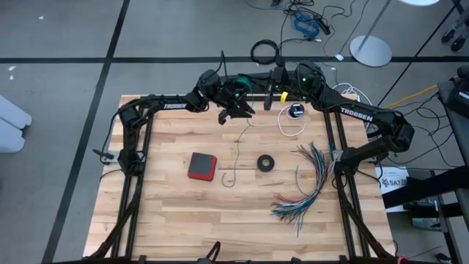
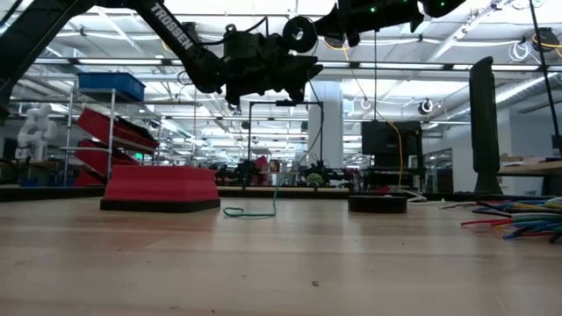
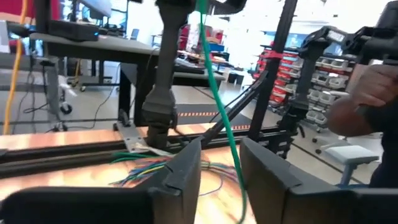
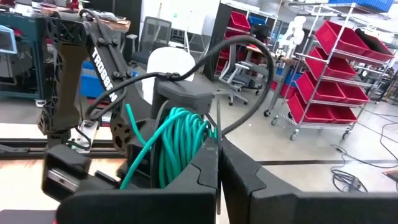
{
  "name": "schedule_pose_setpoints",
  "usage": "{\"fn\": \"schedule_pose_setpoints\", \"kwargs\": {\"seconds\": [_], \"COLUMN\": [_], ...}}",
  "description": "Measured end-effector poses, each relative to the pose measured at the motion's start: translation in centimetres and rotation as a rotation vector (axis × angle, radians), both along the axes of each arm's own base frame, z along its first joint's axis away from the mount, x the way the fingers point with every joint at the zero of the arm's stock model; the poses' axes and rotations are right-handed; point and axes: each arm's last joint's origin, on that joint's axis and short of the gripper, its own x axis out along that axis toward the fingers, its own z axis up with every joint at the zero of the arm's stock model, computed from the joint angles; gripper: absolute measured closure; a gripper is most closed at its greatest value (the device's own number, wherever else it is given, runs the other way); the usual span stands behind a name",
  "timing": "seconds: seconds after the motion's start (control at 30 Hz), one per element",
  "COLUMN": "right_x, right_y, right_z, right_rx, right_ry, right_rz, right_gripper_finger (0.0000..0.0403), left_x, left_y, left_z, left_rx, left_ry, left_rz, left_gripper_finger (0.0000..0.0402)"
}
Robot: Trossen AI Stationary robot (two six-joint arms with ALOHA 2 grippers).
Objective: Coiling cords
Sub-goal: Coil the green wire cable on the spool
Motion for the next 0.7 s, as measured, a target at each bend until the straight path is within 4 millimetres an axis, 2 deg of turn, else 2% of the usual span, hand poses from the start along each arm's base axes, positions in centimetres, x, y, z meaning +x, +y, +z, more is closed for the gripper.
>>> {"fn": "schedule_pose_setpoints", "kwargs": {"seconds": [0.2,0.5,0.63,0.7], "right_x": [0.0,0.0,0.0,0.0], "right_y": [0.1,0.1,0.1,0.1], "right_z": [0.0,-0.1,-0.1,-0.1], "right_rx": [0.005,0.003,0.004,0.005], "right_ry": [0.006,0.007,0.007,0.007], "right_rz": [0.013,0.014,0.015,0.014], "right_gripper_finger": [0.0403,0.0403,0.0403,0.0403], "left_x": [-0.5,-0.8,-0.6,-0.6], "left_y": [0.8,1.2,1.3,1.5], "left_z": [-0.1,-0.2,-0.4,-0.4], "left_rx": [0.015,0.042,0.084,0.103], "left_ry": [-0.002,-0.015,-0.029,-0.041], "left_rz": [0.017,0.025,0.089,0.133], "left_gripper_finger": [0.0327,0.0336,0.0385,0.0392]}}
